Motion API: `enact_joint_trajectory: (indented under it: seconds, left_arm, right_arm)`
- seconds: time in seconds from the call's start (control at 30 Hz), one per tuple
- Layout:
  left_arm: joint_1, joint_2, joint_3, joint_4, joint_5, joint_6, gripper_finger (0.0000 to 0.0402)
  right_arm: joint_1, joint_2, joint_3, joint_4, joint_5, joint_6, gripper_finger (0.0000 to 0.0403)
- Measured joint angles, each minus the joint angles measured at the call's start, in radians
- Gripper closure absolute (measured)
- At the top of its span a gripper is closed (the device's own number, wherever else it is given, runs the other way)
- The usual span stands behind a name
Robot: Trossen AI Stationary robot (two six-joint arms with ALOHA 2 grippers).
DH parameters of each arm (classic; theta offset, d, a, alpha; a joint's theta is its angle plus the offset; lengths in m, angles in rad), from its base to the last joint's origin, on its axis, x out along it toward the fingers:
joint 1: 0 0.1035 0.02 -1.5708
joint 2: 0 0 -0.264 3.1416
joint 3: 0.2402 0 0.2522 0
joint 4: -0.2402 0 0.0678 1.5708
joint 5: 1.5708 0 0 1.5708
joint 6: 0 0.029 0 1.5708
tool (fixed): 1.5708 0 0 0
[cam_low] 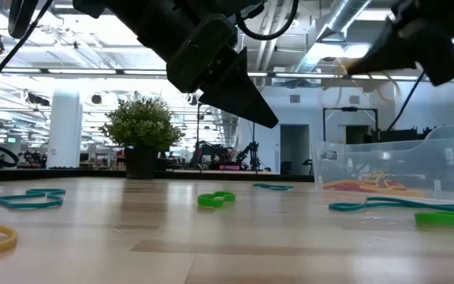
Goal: Pick and place items into bin
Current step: Put the yellow rubber band into the transparent bin
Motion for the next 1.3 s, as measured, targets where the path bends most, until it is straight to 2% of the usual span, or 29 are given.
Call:
enact_joint_trajectory:
  seconds: [0.13,0.23,0.47,0.7,1.1,1.3]
  left_arm:
    - [0.0,0.0,0.0,0.0,0.0,0.0,0.0291]
    - [0.0,0.0,0.0,0.001,0.0,0.0,0.0291]
    - [0.0,0.0,0.0,0.001,0.001,0.0,0.0291]
    - [0.0,0.0,0.0,0.001,0.001,0.0,0.0291]
    - [0.0,0.0,0.0,0.001,0.001,0.0,0.0291]
    - [0.0,0.0,0.0,0.002,0.001,-0.003,0.0291]
  right_arm:
    - [-0.018,-0.028,-0.003,-0.275,-0.148,0.342,0.0402]
    - [-0.036,-0.017,-0.003,-0.395,-0.273,0.511,0.0401]
    - [-0.058,0.048,-0.032,-0.381,-0.454,0.528,0.0402]
    - [-0.096,0.096,-0.033,-0.372,-0.462,0.525,0.0395]
    - [-0.147,0.093,-0.033,-0.331,-0.455,0.519,0.0325]
    - [-0.138,0.093,-0.033,-0.328,-0.409,0.49,0.0314]
